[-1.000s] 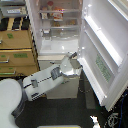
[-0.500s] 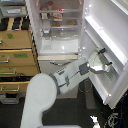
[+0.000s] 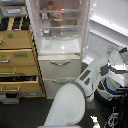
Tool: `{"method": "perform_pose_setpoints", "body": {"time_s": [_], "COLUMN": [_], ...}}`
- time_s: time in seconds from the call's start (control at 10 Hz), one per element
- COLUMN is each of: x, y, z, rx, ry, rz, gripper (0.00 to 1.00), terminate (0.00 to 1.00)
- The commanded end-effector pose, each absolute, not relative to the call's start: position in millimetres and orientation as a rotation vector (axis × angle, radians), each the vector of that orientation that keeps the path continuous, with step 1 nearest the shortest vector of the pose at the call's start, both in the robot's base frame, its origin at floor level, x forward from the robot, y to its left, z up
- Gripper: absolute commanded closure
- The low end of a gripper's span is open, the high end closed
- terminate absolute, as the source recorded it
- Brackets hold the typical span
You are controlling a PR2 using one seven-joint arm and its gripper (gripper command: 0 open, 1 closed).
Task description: Opening the fridge
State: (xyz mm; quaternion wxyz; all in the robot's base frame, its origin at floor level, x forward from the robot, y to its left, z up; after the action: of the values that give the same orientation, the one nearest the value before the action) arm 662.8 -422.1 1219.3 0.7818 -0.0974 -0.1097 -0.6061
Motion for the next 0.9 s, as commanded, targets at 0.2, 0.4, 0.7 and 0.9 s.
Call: {"method": "perform_pose_setpoints", "body": {"time_s": [0.2, 0.4, 0.7, 0.9], "x": [618.9, 643.6, 675.6, 665.0], "y": [-427.5, -241.9, -44.8, 14.3], "z": [1185.2, 1163.8, 1119.8, 1095.2], "rx": [-0.224, -0.282, -0.242, -0.279], "ry": [-0.321, -0.322, -0.358, -0.443], "rz": [-1.520, -1.453, -1.439, -1.434], "gripper": [0.00, 0.00, 0.00, 0.00], "terminate": [0.00, 0.00, 0.00, 0.00]}}
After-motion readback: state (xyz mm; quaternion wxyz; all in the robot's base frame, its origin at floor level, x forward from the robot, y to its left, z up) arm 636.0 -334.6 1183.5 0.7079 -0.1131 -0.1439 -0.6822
